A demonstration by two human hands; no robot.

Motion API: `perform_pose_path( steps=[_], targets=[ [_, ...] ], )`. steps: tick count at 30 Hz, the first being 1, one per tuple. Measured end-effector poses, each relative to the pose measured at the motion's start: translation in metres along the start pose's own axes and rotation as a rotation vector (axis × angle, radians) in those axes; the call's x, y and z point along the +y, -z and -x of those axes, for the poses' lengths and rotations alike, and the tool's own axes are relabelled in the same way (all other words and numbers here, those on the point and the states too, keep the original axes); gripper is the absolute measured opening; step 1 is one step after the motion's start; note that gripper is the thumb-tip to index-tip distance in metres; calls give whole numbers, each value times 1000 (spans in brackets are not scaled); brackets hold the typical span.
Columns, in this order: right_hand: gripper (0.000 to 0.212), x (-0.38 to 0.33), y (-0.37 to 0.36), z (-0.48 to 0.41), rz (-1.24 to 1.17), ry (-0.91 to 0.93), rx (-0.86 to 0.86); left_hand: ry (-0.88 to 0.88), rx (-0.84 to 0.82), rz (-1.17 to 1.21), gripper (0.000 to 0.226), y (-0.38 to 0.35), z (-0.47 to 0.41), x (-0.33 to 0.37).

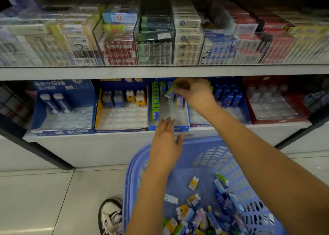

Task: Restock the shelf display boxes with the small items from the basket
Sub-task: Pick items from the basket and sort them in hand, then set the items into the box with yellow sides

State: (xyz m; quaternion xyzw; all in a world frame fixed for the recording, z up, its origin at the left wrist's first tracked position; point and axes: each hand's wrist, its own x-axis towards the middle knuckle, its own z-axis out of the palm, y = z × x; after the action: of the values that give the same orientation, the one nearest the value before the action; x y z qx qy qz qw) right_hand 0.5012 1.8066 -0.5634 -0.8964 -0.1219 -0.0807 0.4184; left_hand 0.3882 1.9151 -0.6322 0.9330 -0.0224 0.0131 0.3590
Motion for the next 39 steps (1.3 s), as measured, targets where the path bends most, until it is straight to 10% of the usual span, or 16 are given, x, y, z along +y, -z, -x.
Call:
perform_pose_path(
  steps=[22,28,39],
  targets=[
    [32,-1,-33,-49,309,-71,-347,-26,-36,-8,63,-5,-1,-4],
    [18,-6,0,9,217,22,-165,-47,197,267,21,-7,16,7],
    [40,128,-7,191,534,-580,-958,83,-969,-212,15,-129,81,-42]
  ],
)
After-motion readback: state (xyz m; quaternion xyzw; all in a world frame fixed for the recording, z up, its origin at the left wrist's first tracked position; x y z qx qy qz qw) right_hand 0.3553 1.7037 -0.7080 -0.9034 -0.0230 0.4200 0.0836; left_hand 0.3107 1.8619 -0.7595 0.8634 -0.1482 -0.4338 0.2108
